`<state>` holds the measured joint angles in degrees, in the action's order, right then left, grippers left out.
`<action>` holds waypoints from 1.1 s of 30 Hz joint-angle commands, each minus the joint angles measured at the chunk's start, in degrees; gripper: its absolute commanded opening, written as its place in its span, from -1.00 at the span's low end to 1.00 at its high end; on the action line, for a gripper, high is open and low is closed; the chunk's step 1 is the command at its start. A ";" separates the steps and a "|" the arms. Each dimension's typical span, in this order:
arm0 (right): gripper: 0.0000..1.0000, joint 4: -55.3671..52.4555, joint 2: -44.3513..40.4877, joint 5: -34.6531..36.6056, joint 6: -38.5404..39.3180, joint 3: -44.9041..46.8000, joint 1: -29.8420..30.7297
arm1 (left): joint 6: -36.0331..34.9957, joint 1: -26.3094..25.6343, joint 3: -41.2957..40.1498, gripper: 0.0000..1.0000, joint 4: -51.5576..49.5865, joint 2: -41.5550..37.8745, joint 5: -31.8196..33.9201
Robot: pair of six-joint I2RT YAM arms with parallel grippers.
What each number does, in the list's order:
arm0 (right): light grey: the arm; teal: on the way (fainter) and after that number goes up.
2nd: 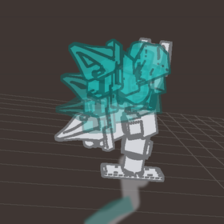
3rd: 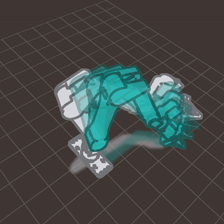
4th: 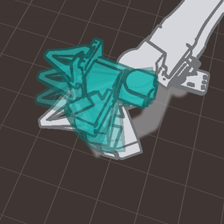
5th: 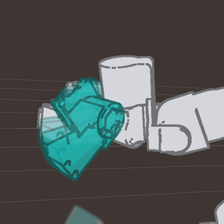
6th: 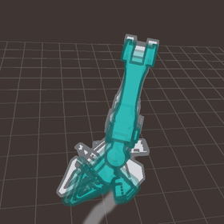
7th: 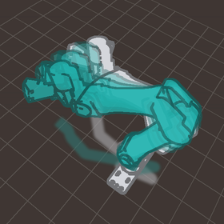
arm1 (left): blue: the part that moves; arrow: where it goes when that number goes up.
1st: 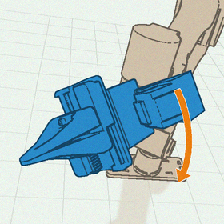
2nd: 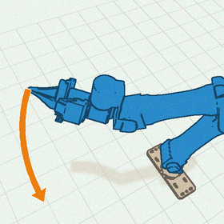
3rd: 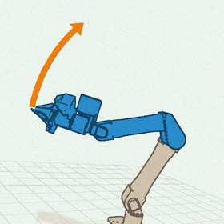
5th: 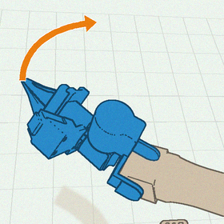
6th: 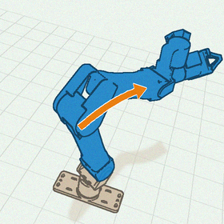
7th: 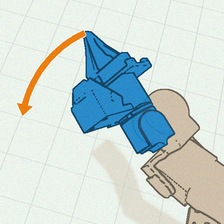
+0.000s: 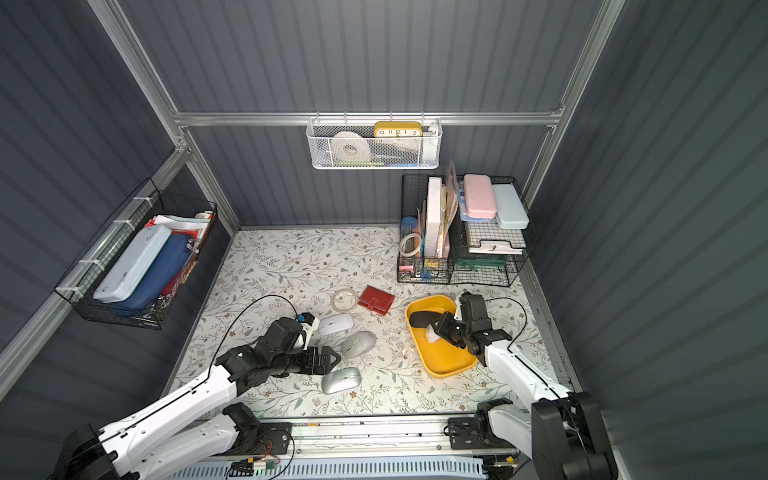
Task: Put the mouse in the storage box
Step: Place the mouse in the storage box.
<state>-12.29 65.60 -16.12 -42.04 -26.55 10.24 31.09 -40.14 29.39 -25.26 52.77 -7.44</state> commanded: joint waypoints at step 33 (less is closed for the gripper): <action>0.09 7.41 1.46 -4.99 -2.77 3.34 0.04 | -0.94 0.00 -0.52 0.99 2.32 6.31 -5.30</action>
<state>-5.87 67.13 -20.97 -44.80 -23.35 10.24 31.03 -40.14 28.53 -23.16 58.63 -11.57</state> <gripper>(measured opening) 0.539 0.994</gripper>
